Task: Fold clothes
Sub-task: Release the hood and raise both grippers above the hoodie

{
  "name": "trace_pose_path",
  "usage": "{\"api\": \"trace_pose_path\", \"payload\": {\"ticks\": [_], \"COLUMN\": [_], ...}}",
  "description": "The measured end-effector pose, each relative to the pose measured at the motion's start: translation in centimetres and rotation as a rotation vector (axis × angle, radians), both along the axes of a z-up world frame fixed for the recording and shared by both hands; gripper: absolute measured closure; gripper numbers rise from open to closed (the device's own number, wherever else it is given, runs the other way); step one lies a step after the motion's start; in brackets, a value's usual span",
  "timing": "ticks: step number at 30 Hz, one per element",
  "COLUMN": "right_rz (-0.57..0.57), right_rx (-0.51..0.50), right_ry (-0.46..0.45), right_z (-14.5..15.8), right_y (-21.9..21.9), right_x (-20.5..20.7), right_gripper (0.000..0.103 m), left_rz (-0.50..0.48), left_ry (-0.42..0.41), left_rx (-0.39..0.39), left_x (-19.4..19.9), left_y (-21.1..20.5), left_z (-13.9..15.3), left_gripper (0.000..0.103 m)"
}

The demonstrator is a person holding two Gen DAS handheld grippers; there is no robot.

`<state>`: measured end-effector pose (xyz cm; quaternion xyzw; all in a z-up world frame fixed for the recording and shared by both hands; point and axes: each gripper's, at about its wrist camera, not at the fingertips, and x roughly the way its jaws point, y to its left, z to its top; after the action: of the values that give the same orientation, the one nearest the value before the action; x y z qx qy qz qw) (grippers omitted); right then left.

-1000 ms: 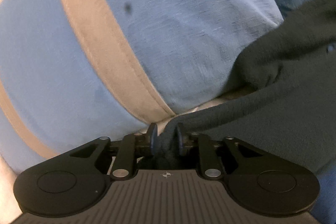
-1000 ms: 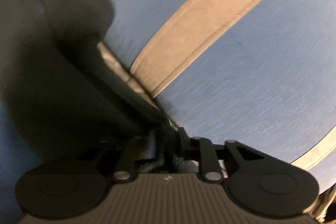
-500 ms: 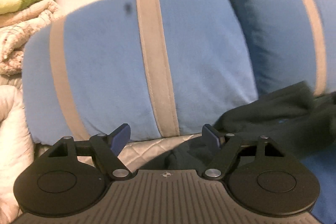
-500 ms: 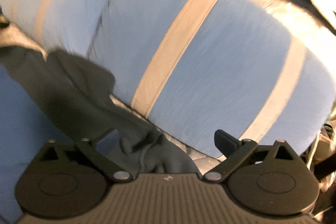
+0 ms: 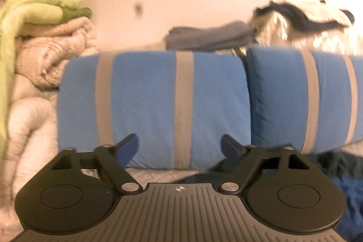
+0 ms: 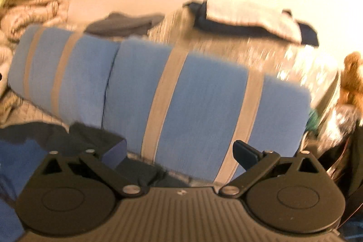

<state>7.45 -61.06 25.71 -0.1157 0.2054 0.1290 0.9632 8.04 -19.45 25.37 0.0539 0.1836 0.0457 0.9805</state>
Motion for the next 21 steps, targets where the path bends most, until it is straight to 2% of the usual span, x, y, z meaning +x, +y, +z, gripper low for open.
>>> {"api": "trace_pose_path", "payload": {"ticks": [6,10,15,21], "right_rz": [0.01,0.01,0.08,0.194], "right_rx": [0.008,0.063,0.105,0.091], "right_ry": [-0.081,-0.091,-0.033,0.007], "right_z": [7.3,8.9,5.7,0.5], "right_y": [0.5,1.5,4.0,8.2], "right_x": [-1.3,-2.0,-2.9,-3.7], "right_gripper": [0.0,0.0,0.0,0.0], "left_rz": [0.028,0.004,0.021,0.057], "left_ry": [-0.022,-0.036,0.011,-0.014], "left_rx": [-0.036,-0.052,-0.03,-0.095], "left_x": [-1.5,-3.2,-4.7,-7.8], "left_y": [2.5,3.8,5.7,9.2], "left_z": [6.7,8.0,4.8,0.9], "left_gripper": [0.014,0.014,0.014,0.014]}}
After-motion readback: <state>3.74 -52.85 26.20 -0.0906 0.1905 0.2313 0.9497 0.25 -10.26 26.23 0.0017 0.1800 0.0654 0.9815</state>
